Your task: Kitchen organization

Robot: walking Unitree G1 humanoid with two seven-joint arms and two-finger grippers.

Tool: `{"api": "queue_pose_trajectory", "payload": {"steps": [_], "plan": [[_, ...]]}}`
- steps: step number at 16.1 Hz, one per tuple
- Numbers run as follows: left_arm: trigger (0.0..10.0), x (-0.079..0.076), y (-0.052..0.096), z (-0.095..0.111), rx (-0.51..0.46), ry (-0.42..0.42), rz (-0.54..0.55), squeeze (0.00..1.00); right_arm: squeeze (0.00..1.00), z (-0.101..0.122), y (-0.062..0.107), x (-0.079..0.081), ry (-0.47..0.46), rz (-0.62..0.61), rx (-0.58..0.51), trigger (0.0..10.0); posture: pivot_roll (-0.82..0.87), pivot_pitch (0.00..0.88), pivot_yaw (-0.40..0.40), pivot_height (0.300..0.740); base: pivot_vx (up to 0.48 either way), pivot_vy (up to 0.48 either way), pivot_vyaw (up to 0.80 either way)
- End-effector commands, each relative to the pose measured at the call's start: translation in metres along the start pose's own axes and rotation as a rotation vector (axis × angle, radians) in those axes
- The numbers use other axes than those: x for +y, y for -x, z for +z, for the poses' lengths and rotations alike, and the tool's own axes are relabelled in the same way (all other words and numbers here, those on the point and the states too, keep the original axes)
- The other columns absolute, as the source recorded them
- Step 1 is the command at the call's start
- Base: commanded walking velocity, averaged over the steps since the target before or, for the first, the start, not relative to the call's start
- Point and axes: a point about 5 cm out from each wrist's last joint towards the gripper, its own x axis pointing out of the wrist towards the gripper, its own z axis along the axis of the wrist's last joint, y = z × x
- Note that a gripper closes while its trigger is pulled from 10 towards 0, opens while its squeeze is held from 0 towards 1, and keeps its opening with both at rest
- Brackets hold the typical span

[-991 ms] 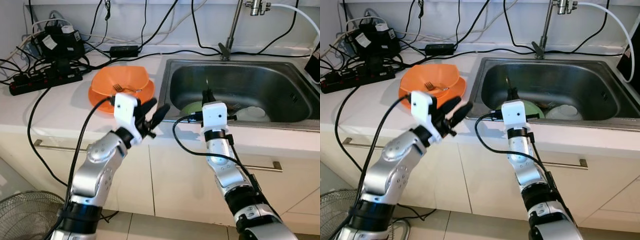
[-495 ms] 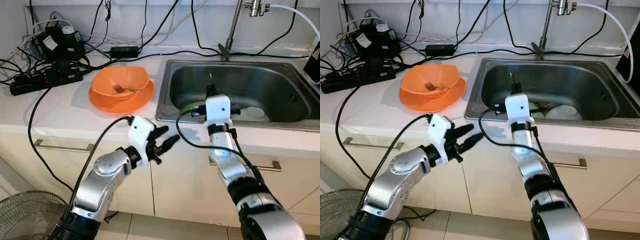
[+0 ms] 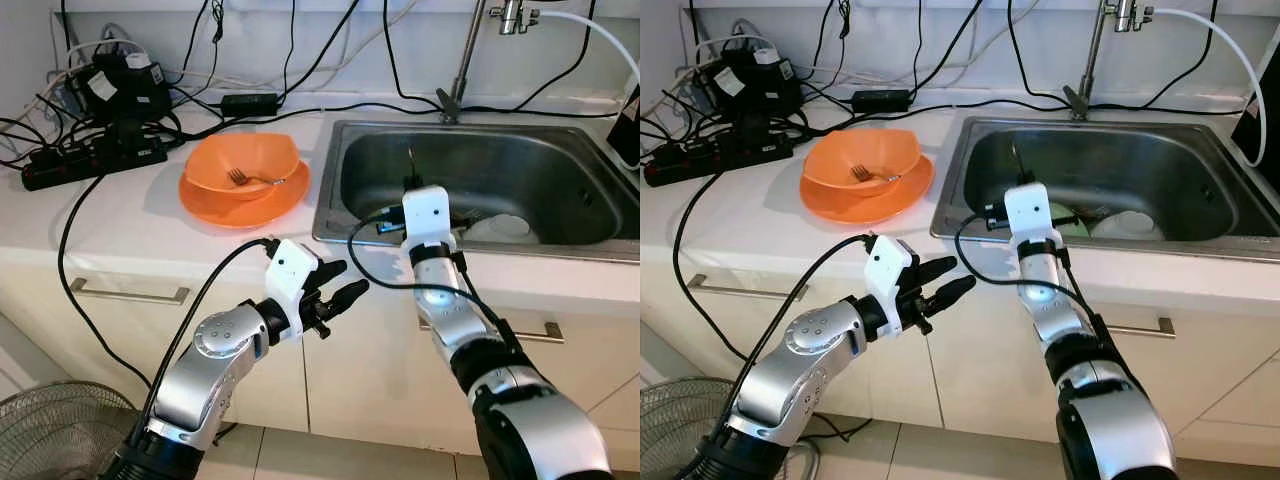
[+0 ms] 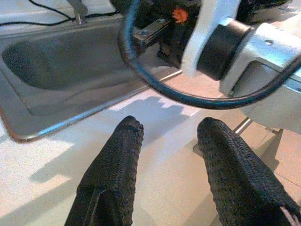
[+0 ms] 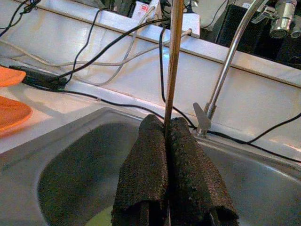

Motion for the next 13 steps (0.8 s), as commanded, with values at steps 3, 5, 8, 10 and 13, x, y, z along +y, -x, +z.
{"api": "queue_pose_trajectory", "payload": {"steps": [3, 5, 8, 10, 13], "plan": [[10.0, 0.003, 0.002, 0.003, 0.008, -0.033, 0.013, 0.0, 0.0, 0.005, -0.009, -0.001, -0.005, 0.002, 0.02, 10.0, 0.14, 0.011, 0.049, 0.74, 0.0, 0.0, 0.0], [10.0, 0.008, 0.005, 0.004, 0.009, -0.04, 0.043, 0.0, 0.0, 0.005, -0.011, -0.002, -0.002, 0.009, 0.033, 10.0, 0.15, 0.017, 0.047, 0.74, 0.0, 0.0, 0.0], [10.0, 0.01, 0.008, 0.005, 0.012, -0.046, 0.06, 0.0, 0.0, 0.0, -0.013, -0.003, -0.001, 0.031, 0.089, 10.0, 0.16, 0.02, 0.046, 0.74, 0.0, 0.0, 0.0], [10.0, 0.012, 0.009, 0.005, 0.017, -0.05, 0.069, 0.0, 0.0, -0.002, -0.015, -0.007, -0.007, 0.031, 0.12, 10.0, 0.16, 0.021, 0.045, 0.74, 0.0, 0.0, 0.0], [10.0, 0.015, 0.013, 0.004, 0.024, -0.056, 0.082, 0.0, 0.0, 0.0, -0.02, -0.013, 0.011, 0.056, 0.126, 10.0, 0.16, 0.025, 0.045, 0.74, 0.0, 0.0, 0.0]]}}
